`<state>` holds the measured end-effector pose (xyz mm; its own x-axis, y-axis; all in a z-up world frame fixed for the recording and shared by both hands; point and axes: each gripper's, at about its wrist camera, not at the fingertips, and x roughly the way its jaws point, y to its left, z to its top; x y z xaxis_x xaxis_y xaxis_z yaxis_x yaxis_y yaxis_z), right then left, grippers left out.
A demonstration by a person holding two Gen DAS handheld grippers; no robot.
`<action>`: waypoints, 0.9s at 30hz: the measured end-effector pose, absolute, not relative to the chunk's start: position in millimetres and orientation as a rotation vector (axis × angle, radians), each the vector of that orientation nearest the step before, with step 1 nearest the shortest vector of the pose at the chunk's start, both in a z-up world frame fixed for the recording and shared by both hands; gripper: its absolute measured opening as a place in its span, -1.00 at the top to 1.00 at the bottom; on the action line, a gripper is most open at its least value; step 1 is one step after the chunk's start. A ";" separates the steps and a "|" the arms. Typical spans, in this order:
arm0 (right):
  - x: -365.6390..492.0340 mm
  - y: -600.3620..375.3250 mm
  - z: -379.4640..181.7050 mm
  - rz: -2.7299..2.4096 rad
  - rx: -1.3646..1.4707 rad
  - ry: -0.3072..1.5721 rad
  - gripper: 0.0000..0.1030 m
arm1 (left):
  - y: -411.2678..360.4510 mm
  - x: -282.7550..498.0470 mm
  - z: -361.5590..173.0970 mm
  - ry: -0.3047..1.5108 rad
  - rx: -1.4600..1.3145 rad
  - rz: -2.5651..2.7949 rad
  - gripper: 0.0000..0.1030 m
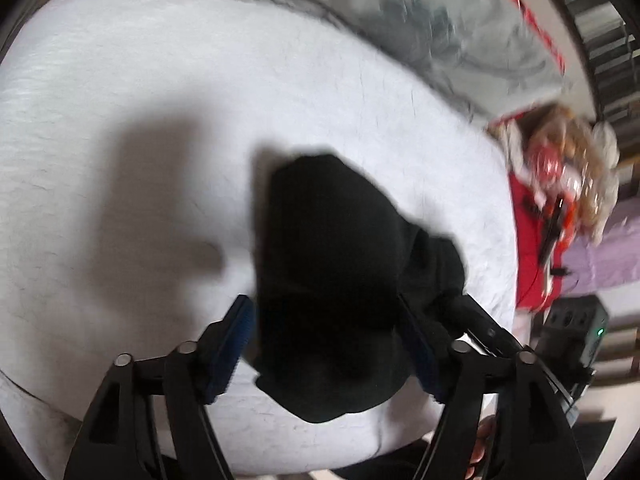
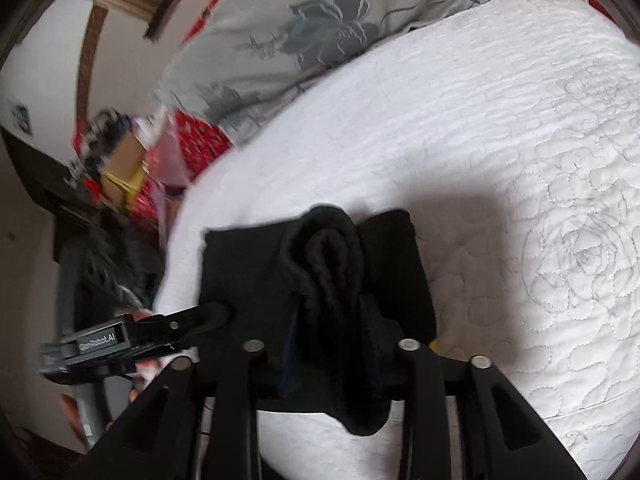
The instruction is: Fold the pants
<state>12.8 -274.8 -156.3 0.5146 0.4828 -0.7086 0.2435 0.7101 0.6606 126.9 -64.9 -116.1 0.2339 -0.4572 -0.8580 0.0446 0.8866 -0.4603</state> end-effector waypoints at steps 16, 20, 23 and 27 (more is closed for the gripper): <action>30.3 -273.3 -148.0 0.084 0.710 1.049 0.55 | -109.6 145.0 -130.4 1.315 -0.165 -0.150 -0.15; 27.4 -292.5 -171.6 0.036 0.749 1.123 0.42 | -116.2 142.7 -141.0 1.348 -0.132 -0.147 -0.23; 28.8 -289.4 -162.2 0.059 0.715 1.137 0.25 | -92.2 133.1 -125.5 1.344 -0.237 -0.208 -0.24; 37.7 -289.9 -126.9 0.107 0.668 1.067 -0.06 | -51.1 100.8 -106.5 1.290 -0.391 -0.205 -0.69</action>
<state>37.7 -289.9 -126.9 0.4973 0.3924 -0.7737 0.2307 0.7999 0.5540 100.8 -51.1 -106.5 0.2714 -0.3625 -0.8916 -0.0681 0.9168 -0.3935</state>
